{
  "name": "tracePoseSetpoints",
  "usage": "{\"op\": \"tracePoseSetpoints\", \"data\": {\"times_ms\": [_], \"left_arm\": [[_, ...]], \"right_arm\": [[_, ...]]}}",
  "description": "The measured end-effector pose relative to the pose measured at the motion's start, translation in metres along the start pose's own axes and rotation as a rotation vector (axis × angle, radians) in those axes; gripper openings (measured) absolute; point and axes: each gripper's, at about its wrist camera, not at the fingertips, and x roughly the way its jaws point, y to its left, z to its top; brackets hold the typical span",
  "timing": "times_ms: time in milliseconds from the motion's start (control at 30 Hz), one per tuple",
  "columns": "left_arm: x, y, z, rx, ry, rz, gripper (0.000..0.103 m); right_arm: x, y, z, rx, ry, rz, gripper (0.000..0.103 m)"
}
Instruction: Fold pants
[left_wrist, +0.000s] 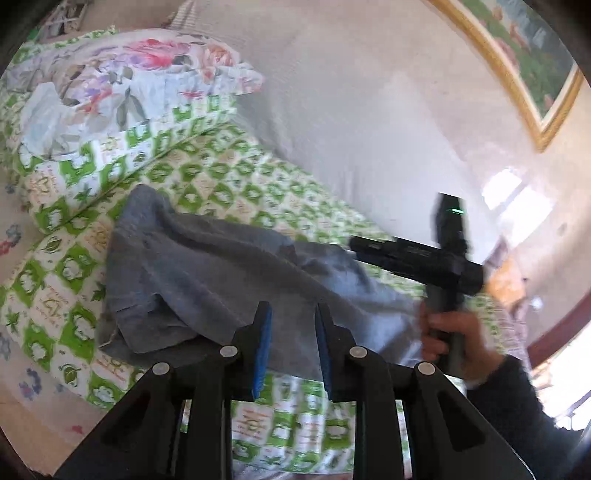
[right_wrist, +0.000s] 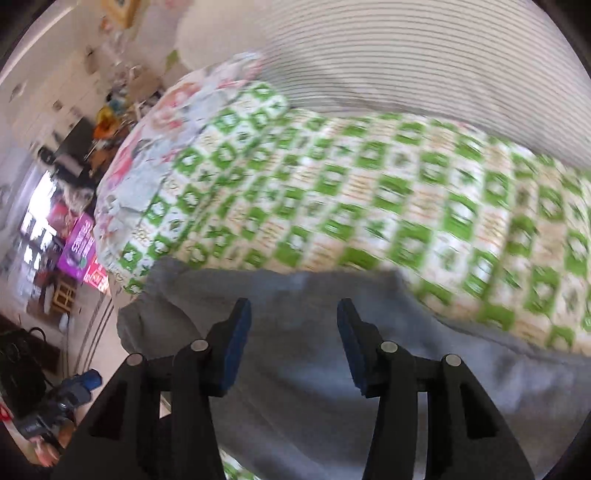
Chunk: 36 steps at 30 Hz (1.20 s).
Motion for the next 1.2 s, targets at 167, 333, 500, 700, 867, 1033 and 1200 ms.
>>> {"op": "tracePoseSetpoints", "data": {"times_ms": [167,333,500,700,867,1033,1200], "left_arm": [[-0.018,0.043,-0.004,-0.108,-0.029,0.105,0.036],[-0.029,0.079,-0.002,-0.074,0.0,0.133,0.048],[0.001,0.077,0.002,0.067,0.114,0.117,0.05],[0.028,0.087,0.005,0.168,0.16,0.156,0.036],[0.013,0.069,0.03,0.326,0.099,0.176,0.007],[-0.003,0.054,0.068,0.42,0.049,0.189,0.005],[0.008,0.049,0.066,0.372,0.186,0.117,0.057]], "right_arm": [[-0.009,0.008,-0.033,-0.047,0.015,0.055,0.05],[-0.001,0.06,-0.096,-0.273,0.068,0.032,0.065],[0.025,0.097,-0.143,-0.508,0.116,-0.103,0.067],[0.046,0.094,-0.159,-0.623,0.131,-0.271,0.049],[0.014,0.081,-0.121,-0.492,0.053,-0.202,0.006],[-0.032,0.078,-0.082,-0.437,-0.087,-0.209,0.005],[-0.039,0.075,-0.054,-0.409,-0.116,-0.194,0.005]]}}
